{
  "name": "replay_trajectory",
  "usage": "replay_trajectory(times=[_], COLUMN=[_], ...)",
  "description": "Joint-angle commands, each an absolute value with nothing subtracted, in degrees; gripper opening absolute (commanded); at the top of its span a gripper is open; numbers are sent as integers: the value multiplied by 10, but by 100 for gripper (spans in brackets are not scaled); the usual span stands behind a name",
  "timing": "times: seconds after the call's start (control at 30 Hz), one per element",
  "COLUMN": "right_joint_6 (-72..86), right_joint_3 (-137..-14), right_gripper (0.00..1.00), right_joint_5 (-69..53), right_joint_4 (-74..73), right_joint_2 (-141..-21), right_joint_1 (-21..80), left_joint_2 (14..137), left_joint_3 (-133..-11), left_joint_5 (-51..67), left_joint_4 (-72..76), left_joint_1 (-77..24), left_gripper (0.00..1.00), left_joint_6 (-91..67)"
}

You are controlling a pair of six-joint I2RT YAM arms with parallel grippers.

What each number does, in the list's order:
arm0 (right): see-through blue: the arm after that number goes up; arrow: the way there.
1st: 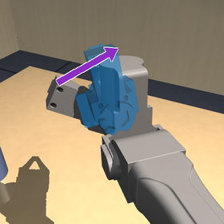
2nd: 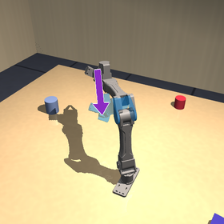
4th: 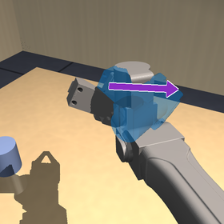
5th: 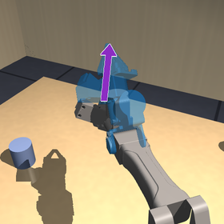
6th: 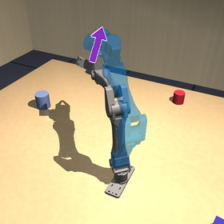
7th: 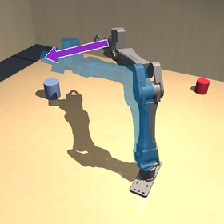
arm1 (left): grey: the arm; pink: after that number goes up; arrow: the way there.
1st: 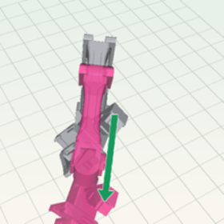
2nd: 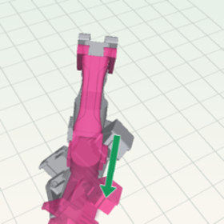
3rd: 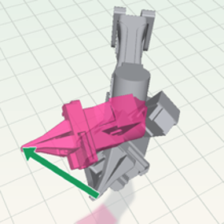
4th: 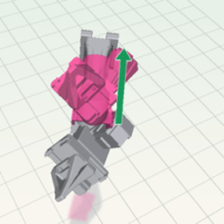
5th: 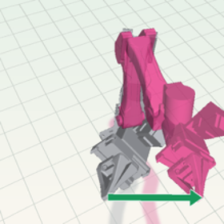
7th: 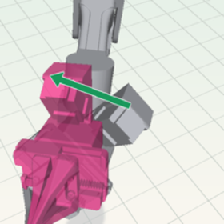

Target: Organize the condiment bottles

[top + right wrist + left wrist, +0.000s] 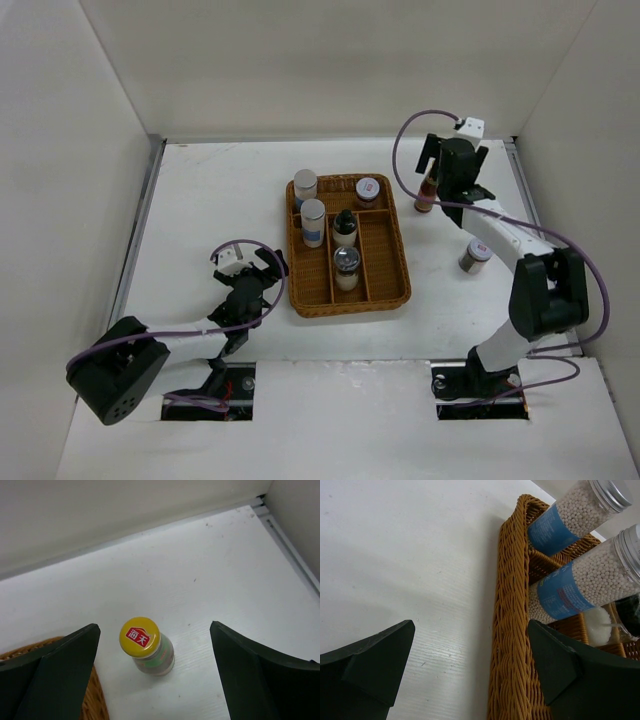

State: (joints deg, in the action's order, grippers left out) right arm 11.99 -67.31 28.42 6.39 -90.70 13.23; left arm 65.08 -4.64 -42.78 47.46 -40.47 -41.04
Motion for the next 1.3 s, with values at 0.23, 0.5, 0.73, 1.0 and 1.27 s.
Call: replay_trajectory(times=[0.23, 0.5, 0.73, 1.0, 1.27], right_joint_6=[105, 62, 37, 76, 110], right_joint_3=[-712, -685, -637, -602, -586], right_gripper=[72, 38, 38, 39, 39], right_joint_5=[250, 310, 342, 326, 309], right_joint_4=[105, 181, 182, 159, 170], right_joint_2=[-975, -943, -795, -737, -781], right_joint_1=[127, 143, 206, 326, 371], left_joint_2=[656, 672, 671, 660, 656], left_joint_3=[-69, -72, -71, -69, -68], left_joint_5=[-421, -417, -413, -410, -410], left_joint_4=[502, 506, 509, 510, 510], left_joint_1=[-399, -398, -398, -397, -398], left_gripper=[100, 100, 100, 100, 100], left_joint_6=[-418, -418, -418, -419, -419])
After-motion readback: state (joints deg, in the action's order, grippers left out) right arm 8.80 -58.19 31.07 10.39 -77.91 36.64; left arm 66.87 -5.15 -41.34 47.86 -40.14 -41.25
